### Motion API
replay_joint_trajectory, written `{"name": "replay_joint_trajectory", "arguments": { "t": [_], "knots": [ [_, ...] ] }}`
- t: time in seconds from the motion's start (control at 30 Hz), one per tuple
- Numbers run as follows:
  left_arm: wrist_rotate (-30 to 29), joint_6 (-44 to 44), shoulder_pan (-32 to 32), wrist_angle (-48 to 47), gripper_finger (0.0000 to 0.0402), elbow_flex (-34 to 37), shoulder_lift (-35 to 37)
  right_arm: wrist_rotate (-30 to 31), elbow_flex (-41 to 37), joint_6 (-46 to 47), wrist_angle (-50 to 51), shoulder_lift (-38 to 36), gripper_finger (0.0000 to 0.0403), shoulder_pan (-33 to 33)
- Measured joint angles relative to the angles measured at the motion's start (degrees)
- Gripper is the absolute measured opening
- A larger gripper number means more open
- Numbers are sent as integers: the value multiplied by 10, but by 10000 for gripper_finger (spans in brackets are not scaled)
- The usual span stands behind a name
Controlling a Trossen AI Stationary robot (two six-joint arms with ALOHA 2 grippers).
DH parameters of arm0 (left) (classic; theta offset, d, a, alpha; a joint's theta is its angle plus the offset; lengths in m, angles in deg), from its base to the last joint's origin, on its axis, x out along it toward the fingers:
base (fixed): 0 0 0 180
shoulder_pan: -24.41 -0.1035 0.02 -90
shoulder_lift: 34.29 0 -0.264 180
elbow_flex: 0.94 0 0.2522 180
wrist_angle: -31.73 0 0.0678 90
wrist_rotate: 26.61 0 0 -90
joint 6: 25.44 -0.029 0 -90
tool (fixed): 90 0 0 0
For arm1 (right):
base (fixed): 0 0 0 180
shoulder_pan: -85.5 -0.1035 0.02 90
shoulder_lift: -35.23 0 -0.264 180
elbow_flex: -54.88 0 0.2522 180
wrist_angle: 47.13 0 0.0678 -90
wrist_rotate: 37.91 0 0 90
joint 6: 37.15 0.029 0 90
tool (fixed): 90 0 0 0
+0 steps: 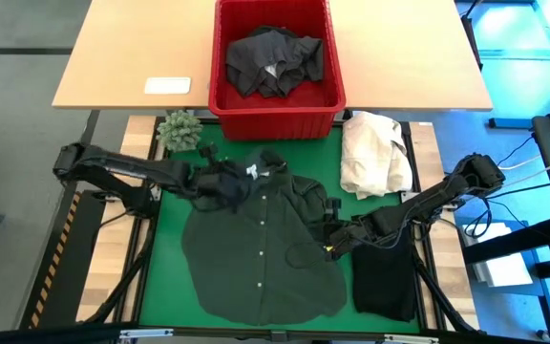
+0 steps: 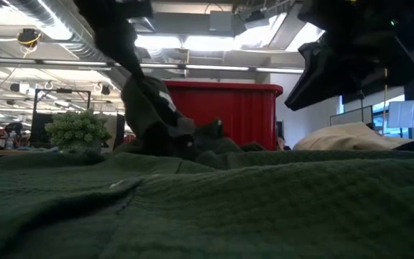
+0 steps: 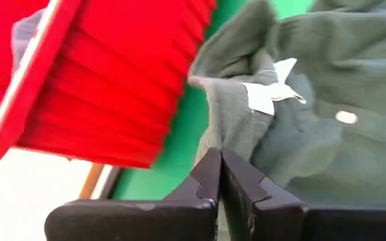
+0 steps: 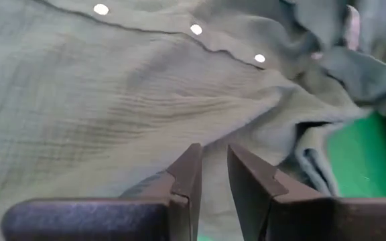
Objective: Fold laundry
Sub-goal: Fold the green polo shirt
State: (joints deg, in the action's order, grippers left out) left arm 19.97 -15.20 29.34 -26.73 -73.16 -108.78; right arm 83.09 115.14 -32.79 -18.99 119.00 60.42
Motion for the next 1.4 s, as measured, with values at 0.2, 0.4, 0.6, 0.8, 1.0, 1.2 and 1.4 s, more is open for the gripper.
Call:
{"name": "replay_joint_trajectory", "arguments": {
  "t": [0.2, 0.4, 0.6, 0.8, 1.0, 1.2, 1.4],
  "knots": [
    [-97, 12, 22, -47, 4, 0, 20, 4, 25, -1, 18, 0, 72, 0],
    [-39, -17, -65, -30, 45, 0, 22, 2, 30, 13, 17, 0, 72, 0],
    [38, -150, -171, 95, 126, 0, 7, 7, 30, 15, 17, 0, 72, 0],
    [135, -165, -224, 141, 179, 0, 11, 25, 30, 14, 20, 0, 72, 0],
    [295, -81, -140, 129, 177, 3, 6, 24, 30, 14, 22, 0, 72, 6],
    [294, -25, 8, 121, 164, 21, -2, -78, 29, 17, 22, 0, 71, 28],
    [292, 78, 140, 123, 163, 30, -31, -196, 29, 14, 22, 0, 16, 17]
  ]
}}
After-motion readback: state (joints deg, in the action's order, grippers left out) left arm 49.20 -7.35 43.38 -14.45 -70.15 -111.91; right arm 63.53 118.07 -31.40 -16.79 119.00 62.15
